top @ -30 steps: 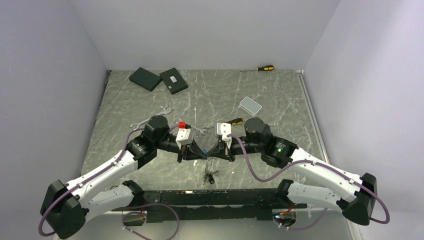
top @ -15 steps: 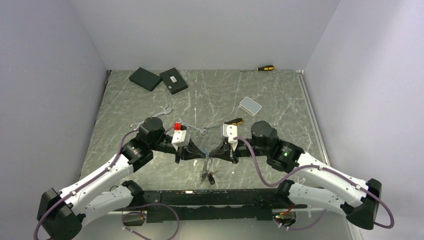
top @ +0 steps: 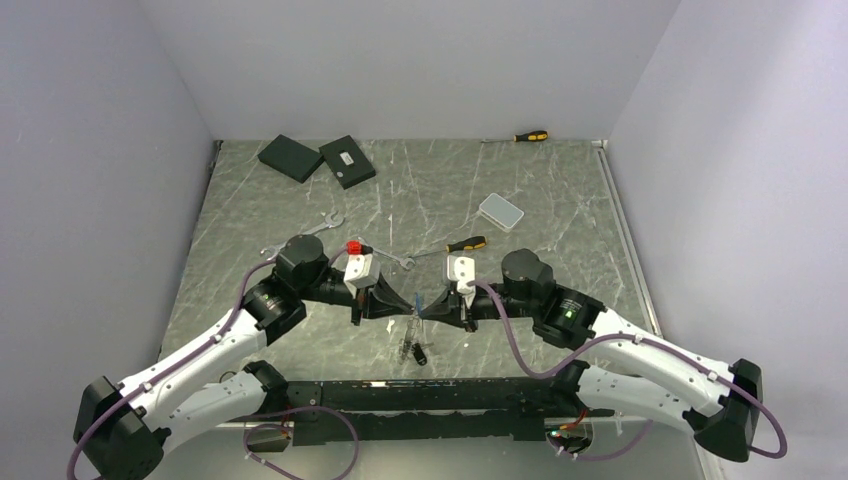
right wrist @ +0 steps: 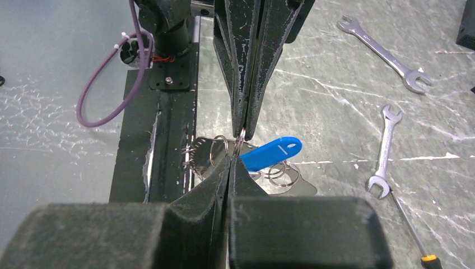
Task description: Put the keys on the keyring
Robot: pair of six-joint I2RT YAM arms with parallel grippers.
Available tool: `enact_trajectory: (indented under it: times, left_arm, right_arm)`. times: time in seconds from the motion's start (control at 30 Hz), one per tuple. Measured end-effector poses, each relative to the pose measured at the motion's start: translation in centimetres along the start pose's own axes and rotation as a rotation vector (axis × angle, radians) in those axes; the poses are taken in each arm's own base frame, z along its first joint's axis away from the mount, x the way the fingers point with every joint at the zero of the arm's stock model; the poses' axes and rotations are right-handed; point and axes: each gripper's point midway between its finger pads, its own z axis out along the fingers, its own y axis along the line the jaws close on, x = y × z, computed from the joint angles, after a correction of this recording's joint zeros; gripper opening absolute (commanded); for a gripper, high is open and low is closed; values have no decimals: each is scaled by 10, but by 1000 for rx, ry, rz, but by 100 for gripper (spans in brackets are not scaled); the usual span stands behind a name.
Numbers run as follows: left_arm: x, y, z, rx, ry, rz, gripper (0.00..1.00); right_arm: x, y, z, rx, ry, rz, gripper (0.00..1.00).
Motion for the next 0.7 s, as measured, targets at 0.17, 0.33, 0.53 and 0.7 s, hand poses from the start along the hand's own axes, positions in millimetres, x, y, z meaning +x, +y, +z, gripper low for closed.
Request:
enact_trajectory:
  times: [0.17,0.33,0.53,0.7]
  left_arm:
    - [-5,2,0,-12,-15,1,0]
    - [-6,3,0,-18,-18,2,0]
    - [-7,4,1,-21,-21,7,0]
    - [-7,4,1,-21,-21,8,0]
  right_arm:
    - [7,-1,1,3,24,13,31]
    - [11,0,-3,14,41,20,33]
    - [6,-2,-6,36,26,24,36]
    - [6,-7,-3,58,31,44,35]
